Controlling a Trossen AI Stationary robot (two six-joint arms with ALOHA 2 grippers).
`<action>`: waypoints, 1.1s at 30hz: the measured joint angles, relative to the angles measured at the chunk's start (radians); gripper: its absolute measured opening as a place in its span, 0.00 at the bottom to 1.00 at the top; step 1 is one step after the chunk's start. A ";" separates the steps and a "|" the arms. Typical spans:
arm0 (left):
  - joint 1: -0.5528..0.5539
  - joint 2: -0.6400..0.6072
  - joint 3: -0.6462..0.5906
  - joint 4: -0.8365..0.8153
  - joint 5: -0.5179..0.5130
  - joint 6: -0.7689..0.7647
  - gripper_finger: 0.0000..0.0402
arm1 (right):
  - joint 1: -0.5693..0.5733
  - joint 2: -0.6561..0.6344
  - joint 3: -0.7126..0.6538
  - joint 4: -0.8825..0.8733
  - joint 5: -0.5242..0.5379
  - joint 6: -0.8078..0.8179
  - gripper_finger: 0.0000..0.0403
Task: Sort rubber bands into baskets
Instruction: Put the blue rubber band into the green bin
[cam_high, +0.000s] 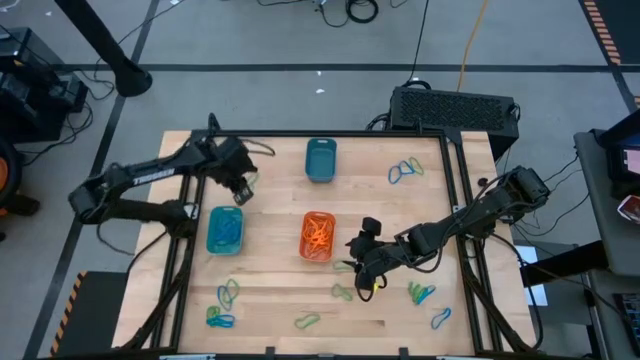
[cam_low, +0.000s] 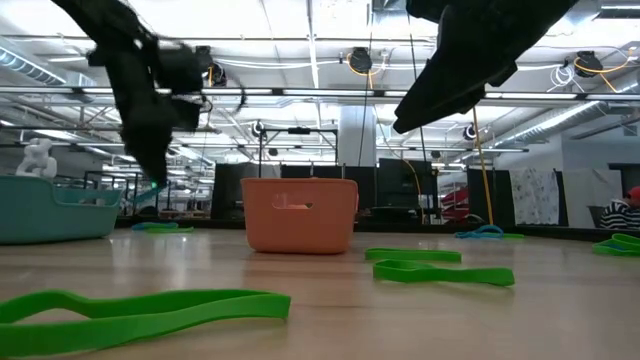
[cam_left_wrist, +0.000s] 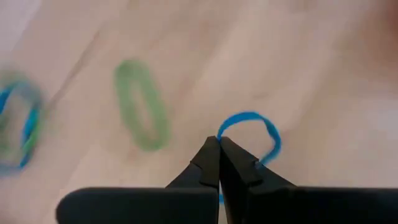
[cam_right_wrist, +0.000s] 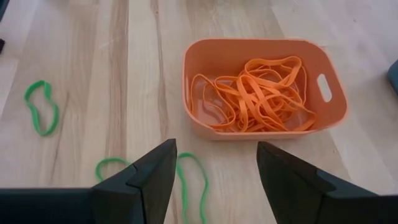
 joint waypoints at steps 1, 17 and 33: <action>-0.047 -0.032 0.000 0.007 0.003 -0.003 0.00 | 0.000 0.000 0.000 0.000 0.000 0.005 0.53; -0.508 -0.213 -0.015 -0.348 -0.111 -0.662 0.00 | 0.001 0.000 0.001 0.007 0.000 0.043 0.53; -0.615 -0.205 -0.067 -0.352 -0.143 -0.812 0.12 | -0.040 0.000 0.001 0.007 0.052 0.054 0.53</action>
